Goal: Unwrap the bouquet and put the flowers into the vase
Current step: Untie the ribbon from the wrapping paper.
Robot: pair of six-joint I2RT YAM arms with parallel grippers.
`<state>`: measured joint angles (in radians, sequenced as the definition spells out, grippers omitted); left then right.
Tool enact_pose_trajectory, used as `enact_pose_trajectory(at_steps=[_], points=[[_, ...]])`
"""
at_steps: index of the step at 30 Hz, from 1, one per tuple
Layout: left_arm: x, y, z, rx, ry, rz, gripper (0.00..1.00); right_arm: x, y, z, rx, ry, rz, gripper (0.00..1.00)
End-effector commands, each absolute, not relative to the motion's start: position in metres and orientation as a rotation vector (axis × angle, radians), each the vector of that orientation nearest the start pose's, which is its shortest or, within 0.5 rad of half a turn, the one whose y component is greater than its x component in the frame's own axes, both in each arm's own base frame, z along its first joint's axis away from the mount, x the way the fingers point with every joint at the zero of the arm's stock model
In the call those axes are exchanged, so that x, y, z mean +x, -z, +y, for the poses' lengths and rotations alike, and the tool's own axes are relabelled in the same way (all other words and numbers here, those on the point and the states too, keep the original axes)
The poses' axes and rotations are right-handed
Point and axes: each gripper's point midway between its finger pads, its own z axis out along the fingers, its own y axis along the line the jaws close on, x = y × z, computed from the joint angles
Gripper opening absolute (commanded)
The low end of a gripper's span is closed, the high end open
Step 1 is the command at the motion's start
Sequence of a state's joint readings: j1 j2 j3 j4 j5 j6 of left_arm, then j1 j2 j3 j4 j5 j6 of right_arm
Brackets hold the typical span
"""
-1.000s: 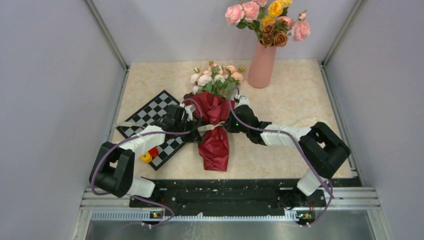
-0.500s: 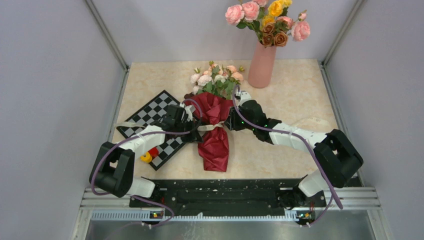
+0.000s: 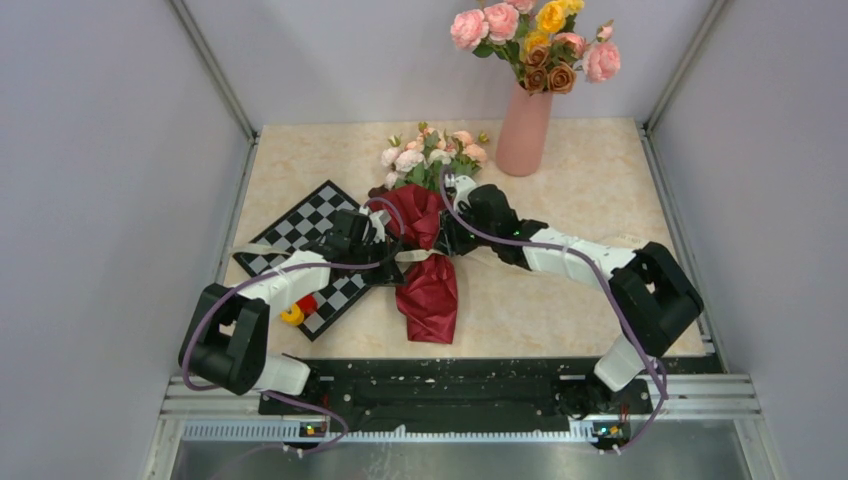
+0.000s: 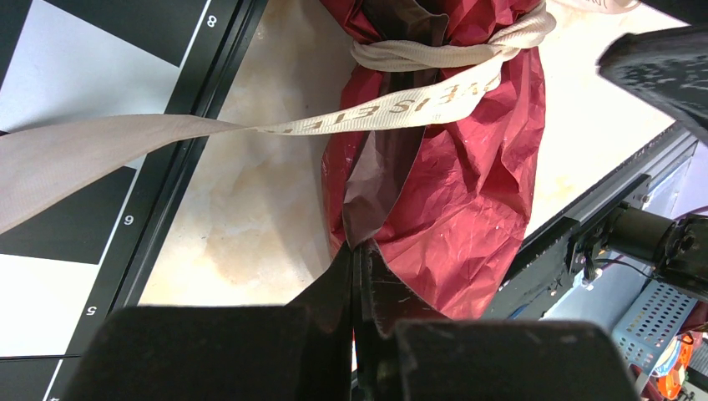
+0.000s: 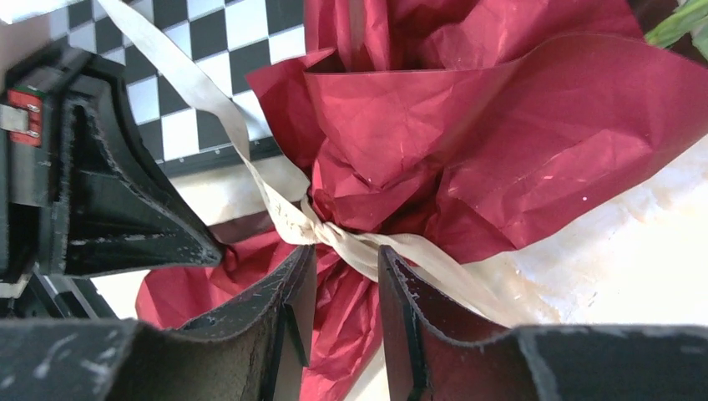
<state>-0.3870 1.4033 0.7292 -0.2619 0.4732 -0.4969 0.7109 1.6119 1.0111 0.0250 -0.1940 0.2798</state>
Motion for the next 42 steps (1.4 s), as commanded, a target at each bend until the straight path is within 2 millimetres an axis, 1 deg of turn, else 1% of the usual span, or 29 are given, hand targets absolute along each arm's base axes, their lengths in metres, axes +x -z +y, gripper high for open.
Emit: enact_pose_trajectory(at_steps=[1,9,14,18,23,25,28,34,42], points=[[0.254,-0.076,-0.208,0.074,0.938,2.588,0.00,0.315,-0.126,0.342,-0.669,-0.795,2.141,0.35],[0.254,-0.076,-0.209,0.081,0.939,2.591,0.00,0.319,-0.116,0.349,-0.682,-0.809,2.144,0.36],[0.254,-0.075,-0.209,0.082,0.939,2.593,0.00,0.321,-0.116,0.353,-0.692,-0.812,2.139,0.36],[0.255,-0.075,-0.209,0.080,0.939,2.593,0.00,0.321,-0.114,0.353,-0.699,-0.808,2.142,0.31],[0.256,-0.074,-0.208,0.074,0.928,2.593,0.00,0.318,-0.113,0.350,-0.699,-0.808,2.146,0.10],[0.256,-0.074,-0.207,0.071,0.921,2.594,0.00,0.316,-0.113,0.348,-0.697,-0.806,2.145,0.05],[0.256,-0.073,-0.206,0.073,0.907,2.595,0.00,0.315,-0.113,0.345,-0.681,-0.800,2.144,0.03],[0.256,-0.072,-0.203,0.077,0.885,2.602,0.00,0.315,-0.121,0.338,-0.628,-0.792,2.131,0.00],[0.256,-0.072,-0.200,0.076,0.857,2.600,0.00,0.318,-0.125,0.320,-0.526,-0.776,2.132,0.00]])
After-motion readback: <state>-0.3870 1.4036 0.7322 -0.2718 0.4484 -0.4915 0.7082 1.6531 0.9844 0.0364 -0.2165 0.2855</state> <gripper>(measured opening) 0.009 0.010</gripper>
